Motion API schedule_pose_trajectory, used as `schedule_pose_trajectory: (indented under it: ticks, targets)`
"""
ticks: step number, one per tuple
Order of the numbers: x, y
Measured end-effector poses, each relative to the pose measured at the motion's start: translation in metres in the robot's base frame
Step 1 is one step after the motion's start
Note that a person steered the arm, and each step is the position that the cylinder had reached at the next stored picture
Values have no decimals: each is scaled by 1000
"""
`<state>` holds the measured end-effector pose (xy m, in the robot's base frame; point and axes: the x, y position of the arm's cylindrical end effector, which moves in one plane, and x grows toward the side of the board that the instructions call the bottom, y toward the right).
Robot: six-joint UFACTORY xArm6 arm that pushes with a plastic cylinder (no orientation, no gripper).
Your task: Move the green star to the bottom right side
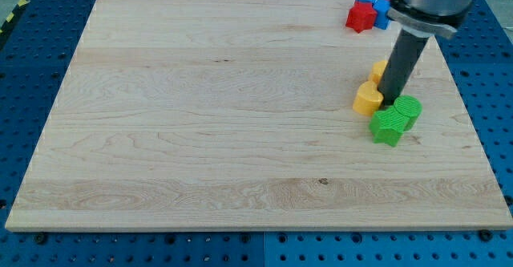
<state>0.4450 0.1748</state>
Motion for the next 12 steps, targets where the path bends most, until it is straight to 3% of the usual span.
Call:
schedule_pose_trajectory:
  ticks: [5, 9, 12]
  targets:
    - [95, 1]
    - [133, -33]
    - [139, 4]
